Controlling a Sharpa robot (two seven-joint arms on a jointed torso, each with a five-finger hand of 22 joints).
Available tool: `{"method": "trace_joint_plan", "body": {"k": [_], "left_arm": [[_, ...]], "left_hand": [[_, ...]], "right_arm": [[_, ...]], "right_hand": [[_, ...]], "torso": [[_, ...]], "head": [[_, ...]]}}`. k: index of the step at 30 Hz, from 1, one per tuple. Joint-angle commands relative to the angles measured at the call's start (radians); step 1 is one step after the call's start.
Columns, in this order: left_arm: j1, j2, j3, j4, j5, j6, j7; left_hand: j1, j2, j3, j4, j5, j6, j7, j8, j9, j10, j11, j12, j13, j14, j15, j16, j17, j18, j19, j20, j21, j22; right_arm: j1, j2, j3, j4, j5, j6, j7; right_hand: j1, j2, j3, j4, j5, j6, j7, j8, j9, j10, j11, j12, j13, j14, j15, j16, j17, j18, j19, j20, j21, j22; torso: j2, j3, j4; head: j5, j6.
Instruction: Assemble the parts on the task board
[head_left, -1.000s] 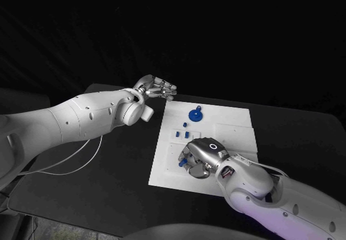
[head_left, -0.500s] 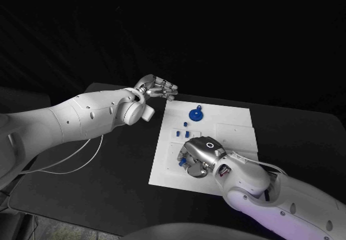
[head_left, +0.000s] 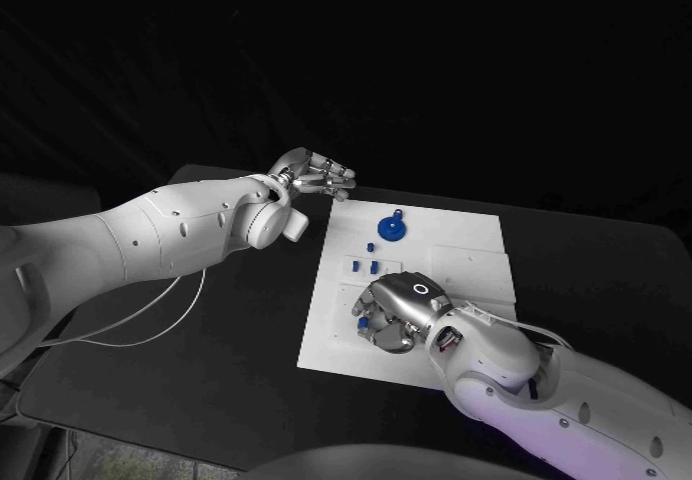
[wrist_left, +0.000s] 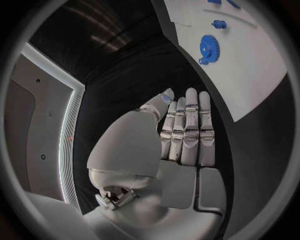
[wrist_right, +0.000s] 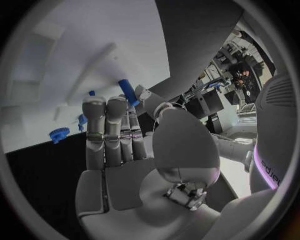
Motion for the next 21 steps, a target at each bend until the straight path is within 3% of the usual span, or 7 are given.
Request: {"method": "trace_joint_plan", "body": {"k": [1, 11, 18, 21], "left_arm": [[0.000, 0.001, 0.001, 0.003, 0.002, 0.015, 0.003], [0.000, 0.000, 0.001, 0.001, 0.002, 0.017, 0.001], [0.000, -0.001, 0.001, 0.001, 0.001, 0.019, -0.002], [0.000, -0.002, 0.001, 0.000, 0.001, 0.020, -0.003]], "left_hand": [[-0.008, 0.002, 0.000, 0.006, -0.002, -0.005, 0.001, -0.004, 0.000, -0.007, -0.002, -0.004, -0.001, -0.001, 0.003, 0.003, 0.001, -0.016, 0.006, 0.002, -0.001, -0.006], [-0.008, 0.002, 0.000, 0.006, -0.002, -0.007, 0.001, -0.005, -0.001, -0.009, -0.002, -0.004, -0.001, -0.001, 0.003, 0.003, 0.001, -0.016, 0.006, 0.002, -0.001, -0.007], [-0.008, 0.002, 0.000, 0.007, -0.003, -0.008, 0.002, -0.004, -0.001, -0.010, -0.001, -0.004, -0.001, -0.001, 0.003, 0.002, 0.001, -0.016, 0.006, 0.002, -0.001, -0.008], [-0.008, 0.002, 0.000, 0.007, -0.003, -0.008, 0.002, -0.004, -0.001, -0.010, -0.001, -0.004, -0.001, -0.001, 0.003, 0.002, 0.001, -0.016, 0.006, 0.002, -0.001, -0.008]], "right_arm": [[-0.004, 0.001, -0.003, 0.000, 0.027, -0.018, 0.022], [-0.004, -0.001, -0.003, -0.002, 0.033, -0.039, 0.023], [-0.004, -0.003, -0.003, -0.003, 0.049, -0.068, 0.025], [-0.004, -0.006, -0.003, -0.002, 0.059, -0.088, 0.027]], "right_hand": [[-0.009, -0.012, -0.012, 0.003, 0.011, -0.007, -0.001, 0.003, 0.000, -0.012, 0.005, -0.006, -0.001, 0.001, 0.005, 0.003, -0.002, 0.010, 0.052, 0.008, -0.004, -0.002], [-0.008, -0.016, -0.021, 0.007, 0.020, -0.021, -0.002, 0.002, -0.001, -0.041, 0.014, -0.008, -0.002, -0.004, 0.010, 0.001, -0.007, 0.013, 0.050, 0.012, -0.014, -0.010], [-0.016, -0.026, -0.045, 0.017, -0.005, -0.052, -0.013, 0.002, -0.002, -0.126, 0.038, -0.001, -0.004, -0.005, 0.024, 0.001, -0.011, 0.027, 0.047, 0.023, -0.042, -0.019], [-0.016, -0.038, -0.081, 0.023, -0.007, -0.079, -0.022, 0.003, -0.002, -0.193, 0.059, 0.000, -0.004, -0.008, 0.036, -0.008, -0.021, 0.044, 0.041, 0.033, -0.094, -0.037]], "torso": [[0.000, 0.0000, 0.0005], [0.000, -0.0002, 0.0005], [0.000, -0.0002, 0.0007], [0.000, -0.0001, 0.0002]], "head": [[-0.001, -0.001], [-0.001, -0.001], [-0.002, -0.002], [-0.003, -0.003]]}}
